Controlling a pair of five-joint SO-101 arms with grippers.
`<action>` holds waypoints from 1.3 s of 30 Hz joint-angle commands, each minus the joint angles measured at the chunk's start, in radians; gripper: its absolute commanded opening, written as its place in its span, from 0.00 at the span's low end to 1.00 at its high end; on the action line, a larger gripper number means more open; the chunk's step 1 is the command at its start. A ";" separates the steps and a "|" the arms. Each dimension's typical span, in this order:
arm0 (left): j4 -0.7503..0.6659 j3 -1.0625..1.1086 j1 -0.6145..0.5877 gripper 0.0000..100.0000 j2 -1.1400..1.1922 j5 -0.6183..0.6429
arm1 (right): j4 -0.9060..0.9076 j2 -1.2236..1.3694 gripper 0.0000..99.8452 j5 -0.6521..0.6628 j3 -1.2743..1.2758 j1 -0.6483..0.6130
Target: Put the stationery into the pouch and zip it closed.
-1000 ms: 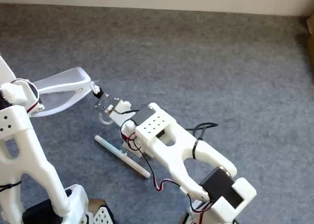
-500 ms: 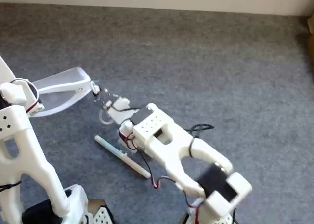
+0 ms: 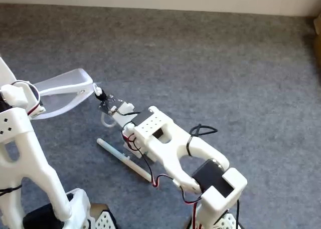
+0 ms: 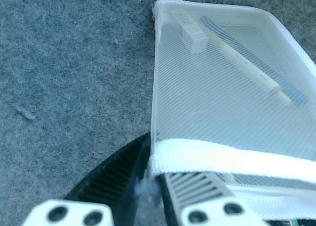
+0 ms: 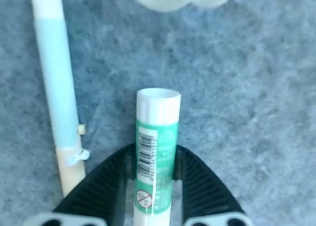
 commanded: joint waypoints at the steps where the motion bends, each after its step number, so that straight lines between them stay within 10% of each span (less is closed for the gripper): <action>1: -0.021 0.002 -0.015 0.01 0.005 0.012 | -0.008 -0.002 0.01 -0.011 -0.036 -0.021; 14: -0.021 0.002 -0.013 0.01 0.005 0.012 | 0.065 -0.367 0.01 -0.012 0.050 -0.021; 39: -0.020 -0.001 -0.013 0.01 0.004 0.014 | -0.684 -0.952 0.01 -0.006 0.317 -0.234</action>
